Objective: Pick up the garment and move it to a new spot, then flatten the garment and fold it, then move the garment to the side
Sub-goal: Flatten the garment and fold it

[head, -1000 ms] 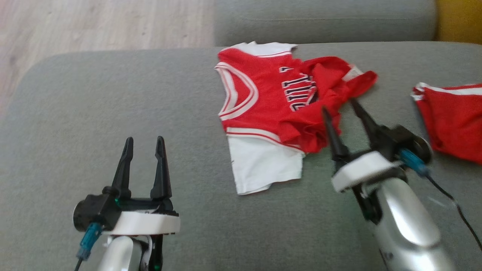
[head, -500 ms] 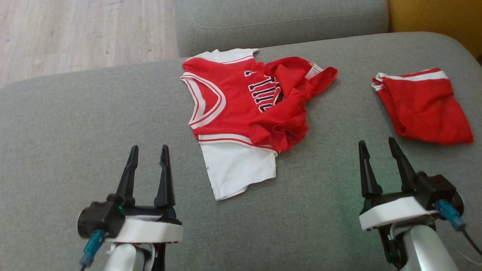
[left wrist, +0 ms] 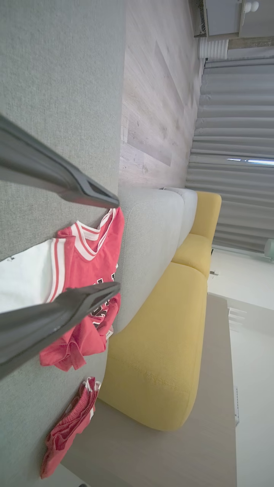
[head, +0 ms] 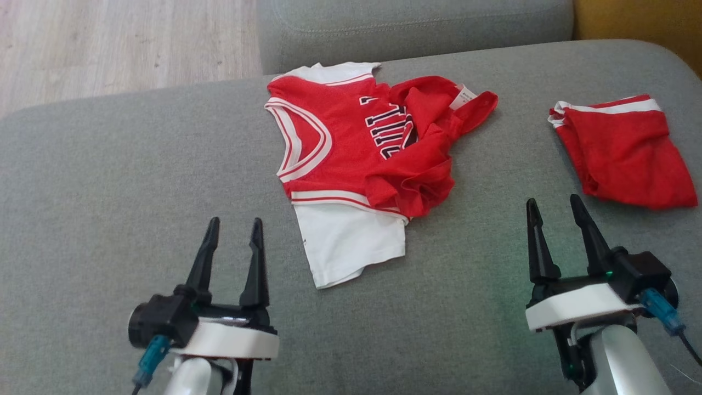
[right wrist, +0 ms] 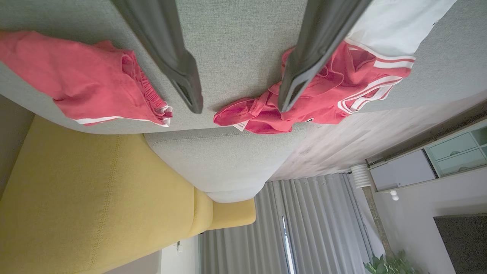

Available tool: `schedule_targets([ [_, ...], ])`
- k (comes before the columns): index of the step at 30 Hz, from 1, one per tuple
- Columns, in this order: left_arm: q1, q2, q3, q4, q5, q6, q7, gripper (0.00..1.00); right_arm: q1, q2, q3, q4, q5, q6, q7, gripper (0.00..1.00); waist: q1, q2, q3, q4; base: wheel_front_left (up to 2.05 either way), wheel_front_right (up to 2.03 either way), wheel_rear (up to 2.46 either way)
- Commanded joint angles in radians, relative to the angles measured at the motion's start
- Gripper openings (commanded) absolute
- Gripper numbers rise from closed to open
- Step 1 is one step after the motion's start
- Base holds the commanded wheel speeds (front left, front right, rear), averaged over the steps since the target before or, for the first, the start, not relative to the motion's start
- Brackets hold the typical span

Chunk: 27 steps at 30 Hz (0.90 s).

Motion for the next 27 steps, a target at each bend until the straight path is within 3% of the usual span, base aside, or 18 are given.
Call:
schedule_targets([
  [1,-0.052,0.004,0.024,-0.028,-0.003,-0.006,-0.006,1.0,-0.038,-0.001,0.018,-0.037,0.008,0.007,-0.011,1.0,0.0,-0.0001,0.003,0.001,0.0,0.0,0.0],
  [13,-0.08,0.004,0.008,-0.011,-0.003,-0.008,-0.006,1.0,-0.07,-0.001,0.082,0.014,-0.006,0.007,-0.011,1.0,0.0,-0.0001,0.024,0.029,0.0,0.0,0.0],
  [19,-0.086,0.004,0.001,-0.005,-0.006,-0.009,-0.006,1.0,-0.142,-0.001,0.149,0.167,-0.029,0.007,0.017,1.0,0.0,-0.0001,0.043,0.074,0.0,0.0,0.0],
  [27,-0.102,0.004,-0.007,0.0,-0.012,-0.01,-0.006,1.0,-0.241,-0.001,0.166,0.347,-0.021,0.007,0.028,1.0,0.0,-0.0001,0.068,0.129,0.0,0.0,0.0],
])
